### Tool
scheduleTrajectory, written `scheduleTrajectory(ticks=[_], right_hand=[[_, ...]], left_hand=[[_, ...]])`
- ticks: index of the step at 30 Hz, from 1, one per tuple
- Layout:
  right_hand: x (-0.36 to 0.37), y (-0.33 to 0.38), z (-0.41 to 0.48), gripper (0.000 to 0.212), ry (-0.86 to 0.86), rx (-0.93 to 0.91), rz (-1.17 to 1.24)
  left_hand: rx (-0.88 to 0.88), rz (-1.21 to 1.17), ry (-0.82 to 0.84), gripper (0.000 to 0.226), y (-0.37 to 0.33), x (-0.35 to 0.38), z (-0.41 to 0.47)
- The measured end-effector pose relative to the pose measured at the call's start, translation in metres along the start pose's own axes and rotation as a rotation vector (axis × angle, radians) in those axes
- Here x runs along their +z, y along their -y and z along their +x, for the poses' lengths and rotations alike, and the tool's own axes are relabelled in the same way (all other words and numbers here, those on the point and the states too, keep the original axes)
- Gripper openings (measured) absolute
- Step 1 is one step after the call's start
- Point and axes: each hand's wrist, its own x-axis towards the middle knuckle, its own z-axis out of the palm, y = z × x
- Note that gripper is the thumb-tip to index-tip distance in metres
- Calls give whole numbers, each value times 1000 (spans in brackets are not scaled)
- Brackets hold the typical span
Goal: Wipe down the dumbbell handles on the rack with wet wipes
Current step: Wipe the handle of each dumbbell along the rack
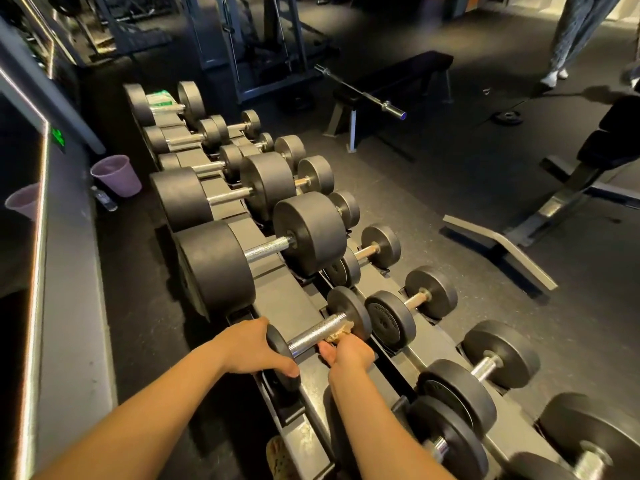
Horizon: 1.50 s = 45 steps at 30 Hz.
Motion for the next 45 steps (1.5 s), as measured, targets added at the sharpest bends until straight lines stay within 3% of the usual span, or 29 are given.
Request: scheduleTrajectory(ticks=[4, 10, 14, 16, 19, 21, 24, 28, 30, 33, 37, 45], right_hand=[[-4, -11, 0, 20, 83, -61, -162], [-23, -36, -24, 13, 384, -40, -378], [-16, -11, -8, 11, 175, -124, -220], [-14, -7, -6, 13, 88, -232, -258], [-13, -21, -30, 11, 214, -598, -580], [-11, -23, -35, 9, 355, -956, -849], [-2, 7, -15, 6, 406, -1453, -1486], [13, 50, -6, 18, 375, -1672, -2238], [22, 58, -12, 23, 308, -1745, -2492], [28, 57, -20, 26, 193, -1745, -2699], [24, 46, -17, 32, 186, -1620, -2812], [-10, 39, -12, 18, 153, -1412, -2401]], left_hand=[[1, 21, -6, 109, -2, -1, -1], [-21, 120, -18, 114, -10, -3, -3], [-25, 126, -12, 112, -12, -2, -8], [-29, 140, -28, 109, -14, 0, -9], [-34, 128, -53, 111, -13, 7, -6], [-22, 109, -65, 114, -10, 11, -4], [-16, 100, -78, 112, -10, 13, -5], [-21, 107, -74, 114, -11, 13, -6], [-10, 102, -75, 117, -9, 14, -5], [-7, 96, -65, 114, -8, 14, -5], [-12, 132, -60, 105, -10, 12, -7], [8, 141, -71, 97, -15, 11, -13]])
